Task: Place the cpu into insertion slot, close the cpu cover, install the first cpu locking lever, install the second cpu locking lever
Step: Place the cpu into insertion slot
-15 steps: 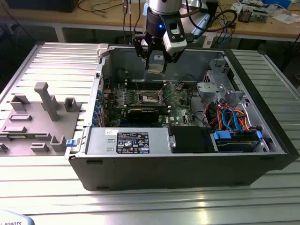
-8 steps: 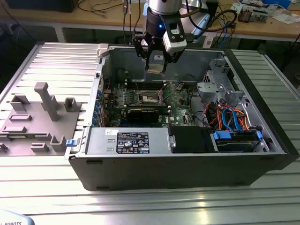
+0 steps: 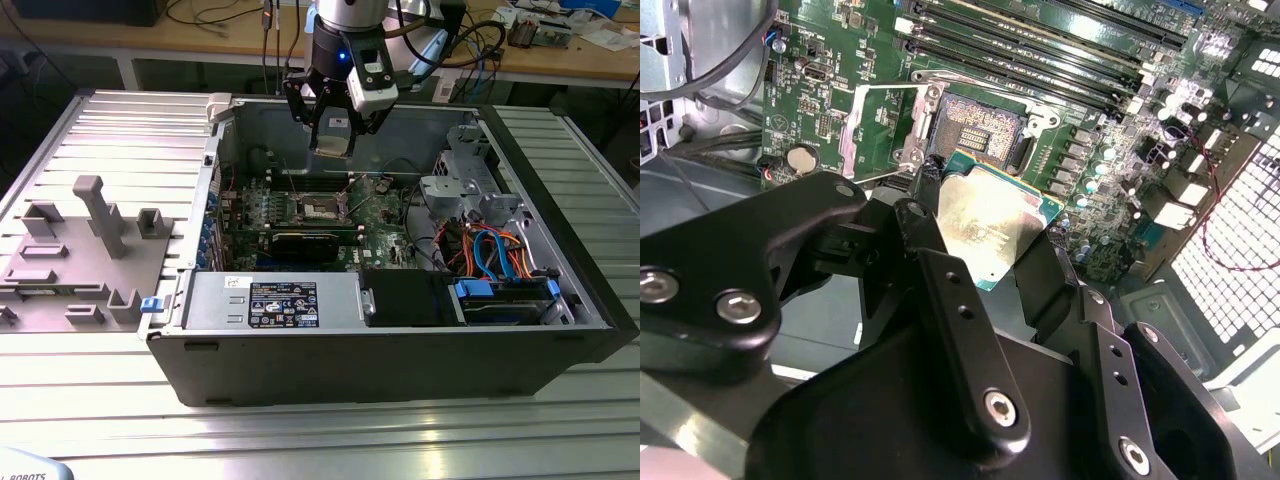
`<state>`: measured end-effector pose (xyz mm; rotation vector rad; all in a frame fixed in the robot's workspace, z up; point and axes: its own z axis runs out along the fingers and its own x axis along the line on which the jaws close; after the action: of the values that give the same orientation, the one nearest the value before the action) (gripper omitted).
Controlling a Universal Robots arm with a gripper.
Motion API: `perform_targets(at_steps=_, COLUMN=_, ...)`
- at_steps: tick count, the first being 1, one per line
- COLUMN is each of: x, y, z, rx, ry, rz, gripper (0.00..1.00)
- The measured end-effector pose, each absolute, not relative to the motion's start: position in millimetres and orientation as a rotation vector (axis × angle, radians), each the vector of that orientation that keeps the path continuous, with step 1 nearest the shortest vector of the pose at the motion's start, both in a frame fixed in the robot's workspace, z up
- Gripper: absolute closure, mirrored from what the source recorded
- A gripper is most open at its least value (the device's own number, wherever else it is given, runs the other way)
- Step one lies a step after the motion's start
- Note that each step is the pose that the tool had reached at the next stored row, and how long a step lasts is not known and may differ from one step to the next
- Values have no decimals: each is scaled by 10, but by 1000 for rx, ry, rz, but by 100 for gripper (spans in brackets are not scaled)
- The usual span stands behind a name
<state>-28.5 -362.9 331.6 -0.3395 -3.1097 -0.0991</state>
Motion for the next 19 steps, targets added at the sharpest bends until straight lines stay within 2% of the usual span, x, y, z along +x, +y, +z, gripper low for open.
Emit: perform_targets(at_steps=19, x=-285, y=-3629, z=3316, rx=-356, ry=-3108, rz=-99, gripper=46)
